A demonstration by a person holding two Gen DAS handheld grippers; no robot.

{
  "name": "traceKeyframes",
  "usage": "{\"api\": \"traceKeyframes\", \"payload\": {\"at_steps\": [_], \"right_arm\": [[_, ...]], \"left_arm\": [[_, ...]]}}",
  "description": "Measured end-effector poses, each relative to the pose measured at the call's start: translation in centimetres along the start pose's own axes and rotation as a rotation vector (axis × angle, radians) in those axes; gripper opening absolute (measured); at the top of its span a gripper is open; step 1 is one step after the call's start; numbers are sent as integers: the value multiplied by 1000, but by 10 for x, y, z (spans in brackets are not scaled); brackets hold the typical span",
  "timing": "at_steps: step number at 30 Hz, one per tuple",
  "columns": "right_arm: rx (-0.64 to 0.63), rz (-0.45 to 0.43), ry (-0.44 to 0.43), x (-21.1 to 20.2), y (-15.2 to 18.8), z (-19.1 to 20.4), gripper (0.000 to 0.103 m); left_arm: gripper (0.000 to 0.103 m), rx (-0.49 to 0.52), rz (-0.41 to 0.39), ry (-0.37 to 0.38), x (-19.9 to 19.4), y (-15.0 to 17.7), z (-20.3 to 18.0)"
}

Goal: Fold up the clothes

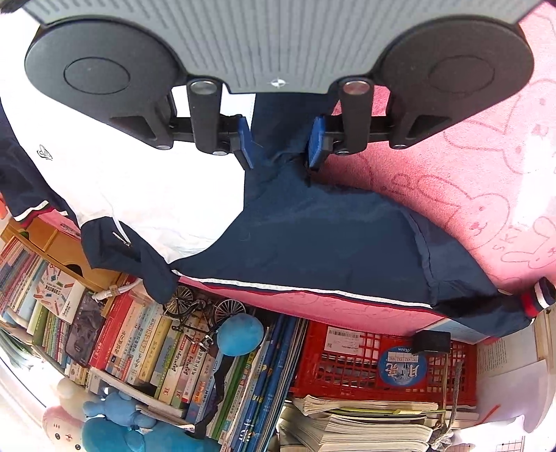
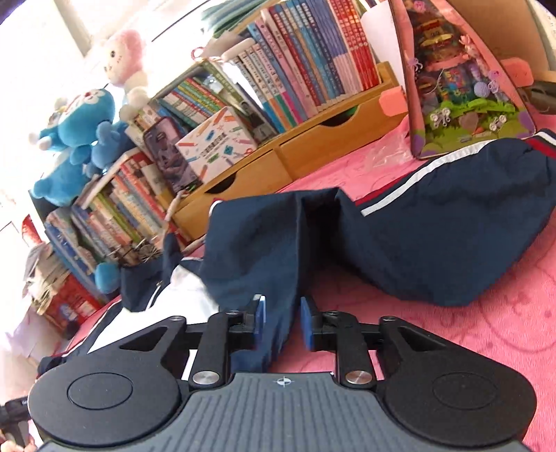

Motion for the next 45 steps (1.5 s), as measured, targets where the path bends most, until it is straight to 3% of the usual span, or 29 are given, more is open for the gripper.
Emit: {"api": "traceKeyframes", "payload": {"at_steps": [1,6,8,12,16,19,22,25,27,29,31,32,36,38,42,45], "right_arm": [[-14,4,-19,-10,7,2,54],[-95,1,-107,-85,50,16,56],[-147,12,-120,-114,70,28,62],[-202,55,-139,-146,108,54,66],[-217,75,-165,-160,143,76,79],[-275,24,-123,-165,166,95,103],[-351,11,-79,-164,186,117,103],[-395,32,-89,-158,198,136,103],[-424,40,-76,-151,200,144,97],[-428,44,-53,-145,197,147,53],[-397,49,-34,-142,191,144,23],[-370,49,-35,-144,187,141,18],[-295,-2,-6,-160,160,123,6],[-314,-98,65,-178,133,114,4],[-305,-26,-3,-184,144,106,4],[-297,36,-61,-188,155,101,14]], "left_arm": [[37,2,-2,12,-10,3,0],[38,20,3,71,-62,28,-4],[38,52,14,76,-83,44,-7],[57,135,23,56,-121,75,-16],[76,191,21,52,-150,106,-23],[80,207,-18,30,-164,124,-24],[82,214,-62,0,-172,129,-24],[85,196,-78,-2,-173,130,-21],[86,199,-85,-1,-170,128,-21],[86,219,-88,-15,-169,129,-23],[86,227,-91,-25,-169,130,-25],[86,224,-90,-27,-169,130,-26],[85,200,-83,21,-175,127,-33],[85,194,-86,60,-180,124,-41],[85,225,-119,98,-192,118,-56],[85,262,-143,71,-195,116,-56]]}}
Point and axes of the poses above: each gripper's, at about its wrist camera, not at the fingertips, and x roughly the way its jaws point, z to its left, y to its underside, the point moved 9 cm from there along x, roughly the way its jaws point, and after that the axes turned 6 degrees about -z, right-handed, at the moved point
